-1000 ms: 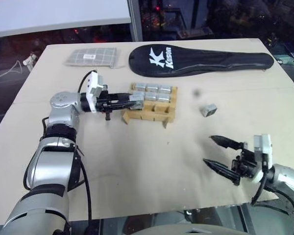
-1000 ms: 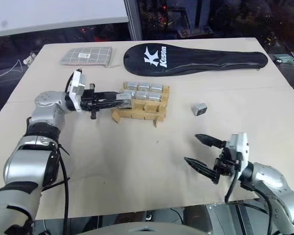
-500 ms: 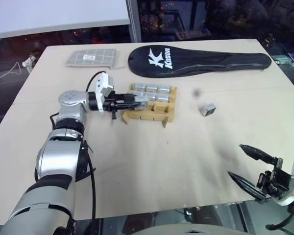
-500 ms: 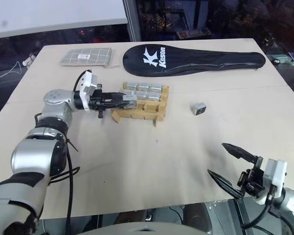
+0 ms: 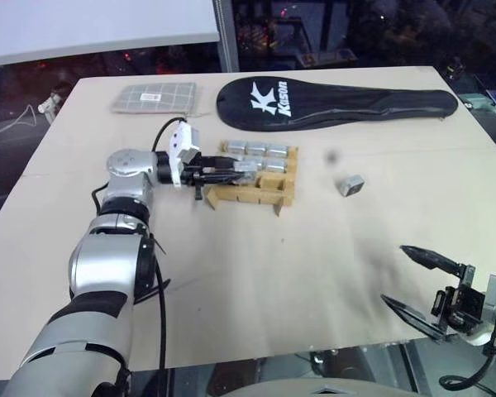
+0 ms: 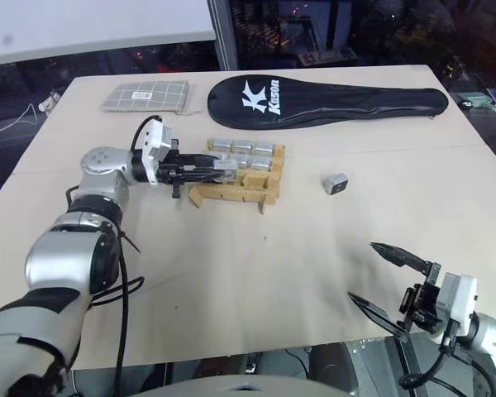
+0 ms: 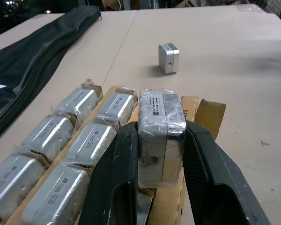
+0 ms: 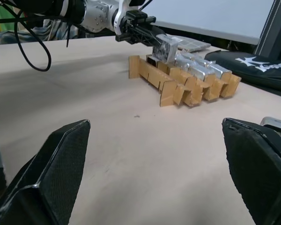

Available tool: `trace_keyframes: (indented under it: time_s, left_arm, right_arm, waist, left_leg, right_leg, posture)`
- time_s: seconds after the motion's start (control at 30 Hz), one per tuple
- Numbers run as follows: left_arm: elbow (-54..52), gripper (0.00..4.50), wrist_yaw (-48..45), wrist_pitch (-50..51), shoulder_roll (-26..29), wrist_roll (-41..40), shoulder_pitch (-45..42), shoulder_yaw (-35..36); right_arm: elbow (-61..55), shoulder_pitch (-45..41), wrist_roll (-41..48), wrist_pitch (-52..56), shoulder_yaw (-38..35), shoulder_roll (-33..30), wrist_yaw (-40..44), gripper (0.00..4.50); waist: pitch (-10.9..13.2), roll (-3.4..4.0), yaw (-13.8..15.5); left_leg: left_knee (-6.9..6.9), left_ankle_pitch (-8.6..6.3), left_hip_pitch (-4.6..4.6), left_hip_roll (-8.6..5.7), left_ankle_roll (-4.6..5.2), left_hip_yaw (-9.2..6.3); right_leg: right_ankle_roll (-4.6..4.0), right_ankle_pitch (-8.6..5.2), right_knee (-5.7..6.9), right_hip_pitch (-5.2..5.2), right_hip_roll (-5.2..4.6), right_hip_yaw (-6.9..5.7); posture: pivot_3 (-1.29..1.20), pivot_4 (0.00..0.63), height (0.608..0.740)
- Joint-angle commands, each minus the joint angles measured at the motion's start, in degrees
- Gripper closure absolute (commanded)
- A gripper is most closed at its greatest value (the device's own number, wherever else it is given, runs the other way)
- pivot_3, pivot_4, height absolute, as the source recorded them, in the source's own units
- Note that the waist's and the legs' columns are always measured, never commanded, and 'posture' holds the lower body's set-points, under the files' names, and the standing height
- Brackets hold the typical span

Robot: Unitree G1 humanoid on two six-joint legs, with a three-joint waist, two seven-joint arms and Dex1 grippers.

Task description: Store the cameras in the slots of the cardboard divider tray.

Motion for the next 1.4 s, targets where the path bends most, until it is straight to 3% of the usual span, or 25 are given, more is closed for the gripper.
trace_keyframes:
  time_s: [0.03, 0.27, 0.53, 0.73, 1.03, 1.4]
  left_arm:
    - [0.51, 3.67, 0.88, -1.83, -0.41, 1.67, -1.68, 1.25]
    - [0.79, 3.67, 2.62, -3.89, -2.12, 3.96, -2.22, 1.81]
    - [1.23, 3.67, 7.93, -2.57, -0.66, 11.81, -6.71, -1.67]
    - [1.19, 3.67, 8.10, -0.98, 0.65, 18.82, -12.26, -6.49]
    - [1.82, 3.67, -0.46, 4.26, -0.83, 24.52, -17.77, -13.60]
    - [2.26, 3.67, 3.28, 5.90, -2.89, 33.96, -21.46, -21.02]
  right_arm:
    - [-1.59, -0.80, 0.30, 0.44, 0.06, 0.07, -0.63, 0.03]
    - [-2.28, -0.91, -0.12, 0.71, 0.78, 0.66, -1.61, 0.03]
    - [-3.31, 0.13, -0.72, 0.68, 1.18, 1.40, -2.90, 0.03]
    - [-2.63, -0.64, -1.31, 0.58, 1.81, 1.66, -3.48, 0.03]
    - [-1.87, -2.02, -2.53, 0.33, 3.64, 3.08, -4.12, 0.03]
    - [-2.69, -0.61, -3.70, -0.53, 5.00, 4.91, -5.45, 0.03]
  waist:
    - [0.00, 0.00, 0.03]
    - [0.00, 0.00, 0.08]
    - [0.01, -0.01, 0.10]
    - [0.01, -0.02, 0.00]
    - [0.02, -0.03, -0.04]
    - [0.03, -0.05, -0.15]
  left_leg:
    - [0.00, 0.00, 0.00, 0.00, 0.00, 0.00]
    - [0.00, 0.00, -0.01, 0.00, 0.00, -0.01]
    - [0.03, 0.00, -0.01, -0.02, 0.00, -0.01]
    - [0.02, 0.00, -0.01, -0.03, 0.00, 0.01]
    - [0.02, 0.00, -0.01, -0.05, 0.01, 0.03]
    - [0.02, -0.01, 0.03, -0.03, 0.02, 0.06]
  right_leg:
    - [0.00, 0.00, 0.00, 0.00, 0.00, 0.00]
    - [0.00, 0.00, 0.00, 0.00, -0.01, -0.01]
    - [0.02, 0.01, 0.02, 0.01, 0.00, -0.01]
    - [0.02, 0.01, 0.02, 0.01, 0.00, 0.00]
    - [0.03, 0.01, 0.03, 0.01, 0.03, 0.01]
    - [0.06, -0.01, 0.05, 0.01, 0.04, 0.07]
  posture:
    - [0.00, 0.150, 0.740]
    - [0.00, 0.150, 0.740]
    - [0.00, 0.150, 0.740]
    - [0.00, 0.150, 0.740]
    - [0.00, 0.150, 0.740]
    - [0.00, 0.150, 0.740]
